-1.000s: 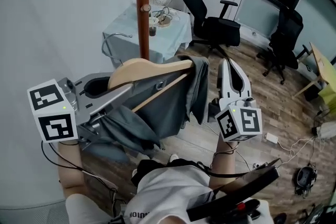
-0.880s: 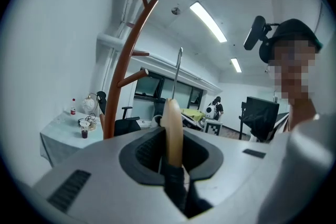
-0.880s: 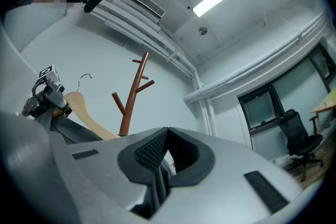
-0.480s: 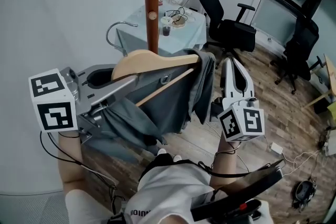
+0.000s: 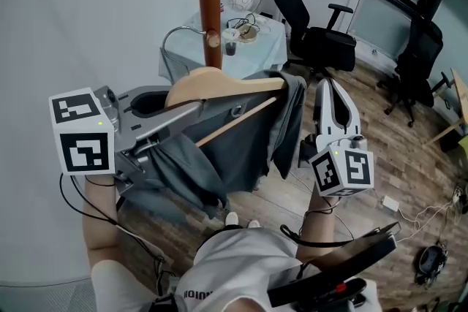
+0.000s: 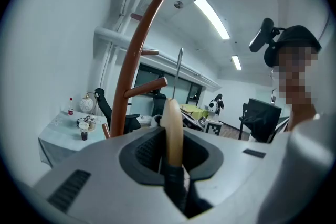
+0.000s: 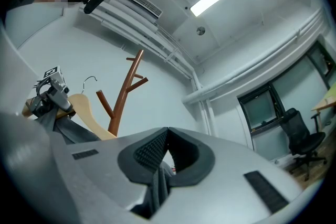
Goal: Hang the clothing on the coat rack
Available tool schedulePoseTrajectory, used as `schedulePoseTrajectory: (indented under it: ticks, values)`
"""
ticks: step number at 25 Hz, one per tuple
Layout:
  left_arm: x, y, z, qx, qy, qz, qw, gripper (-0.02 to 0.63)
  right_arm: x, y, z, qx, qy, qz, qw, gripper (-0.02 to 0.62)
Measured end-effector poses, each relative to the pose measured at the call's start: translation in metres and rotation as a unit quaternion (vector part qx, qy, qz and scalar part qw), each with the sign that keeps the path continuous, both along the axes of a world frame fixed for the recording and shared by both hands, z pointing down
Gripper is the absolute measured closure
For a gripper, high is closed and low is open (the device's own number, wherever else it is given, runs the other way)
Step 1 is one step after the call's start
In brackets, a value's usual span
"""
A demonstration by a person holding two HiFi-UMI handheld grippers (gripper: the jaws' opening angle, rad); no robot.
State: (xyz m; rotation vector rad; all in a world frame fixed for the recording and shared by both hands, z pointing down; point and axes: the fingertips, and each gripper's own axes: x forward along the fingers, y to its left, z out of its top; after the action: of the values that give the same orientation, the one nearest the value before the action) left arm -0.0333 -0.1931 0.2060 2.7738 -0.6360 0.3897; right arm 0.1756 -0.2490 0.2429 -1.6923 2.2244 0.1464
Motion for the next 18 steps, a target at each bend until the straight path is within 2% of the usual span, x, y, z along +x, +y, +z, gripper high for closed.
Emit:
schedulePoseTrajectory:
  ticks: [18]
  values:
    - [0.008,-0.01,0.014,-0.023,0.001,0.038,0.999,0.54,0.014,0.005,-0.002,-0.004,0.006,0.038,0.999,0.575]
